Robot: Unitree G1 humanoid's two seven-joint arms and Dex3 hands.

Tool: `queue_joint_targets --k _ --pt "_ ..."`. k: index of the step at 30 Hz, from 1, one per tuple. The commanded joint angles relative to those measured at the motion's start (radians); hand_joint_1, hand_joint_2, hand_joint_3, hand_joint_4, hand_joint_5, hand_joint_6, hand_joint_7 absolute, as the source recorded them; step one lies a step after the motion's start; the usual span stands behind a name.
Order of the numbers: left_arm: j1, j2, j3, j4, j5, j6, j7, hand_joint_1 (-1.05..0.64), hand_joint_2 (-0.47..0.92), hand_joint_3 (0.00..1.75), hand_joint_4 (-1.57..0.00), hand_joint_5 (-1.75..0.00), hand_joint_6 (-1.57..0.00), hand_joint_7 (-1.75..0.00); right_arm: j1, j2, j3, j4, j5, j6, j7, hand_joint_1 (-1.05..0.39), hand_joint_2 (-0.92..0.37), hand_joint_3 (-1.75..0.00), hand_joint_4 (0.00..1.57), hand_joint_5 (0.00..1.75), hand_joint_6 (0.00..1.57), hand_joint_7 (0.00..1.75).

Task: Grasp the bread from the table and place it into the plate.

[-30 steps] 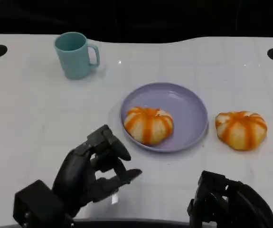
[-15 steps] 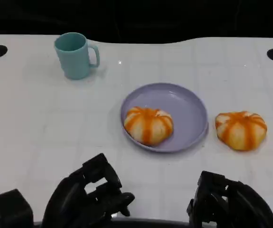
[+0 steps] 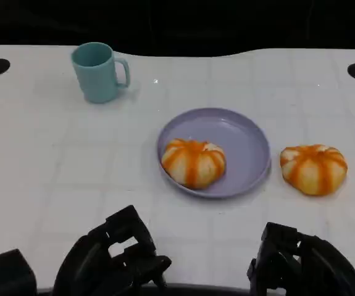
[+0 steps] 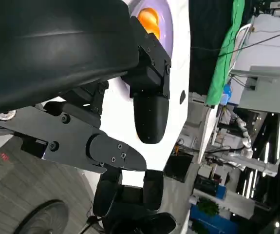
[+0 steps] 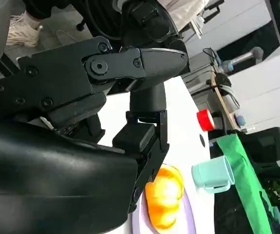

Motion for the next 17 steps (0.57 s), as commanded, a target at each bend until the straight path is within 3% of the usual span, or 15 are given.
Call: queue_joint_targets --k 1,17 --pt "-0.009 0.007 0.013 0.012 0.006 -0.005 -0.021 -0.29 0.87 0.13 -0.72 -1.75 -0.51 -1.75 0.006 -0.016 -0.016 -0.005 0.015 0.000 0.006 -0.69 -0.92 -0.27 0.83 1.63 0.74 1.37" --pt "-0.030 -0.003 0.042 0.035 -0.007 0.025 -0.044 -0.28 0.83 0.19 -0.72 -1.75 -0.52 -1.75 0.000 -0.014 -0.023 0.017 0.022 -0.007 0.009 -0.68 -0.92 -0.29 0.83 1.64 0.75 1.37"
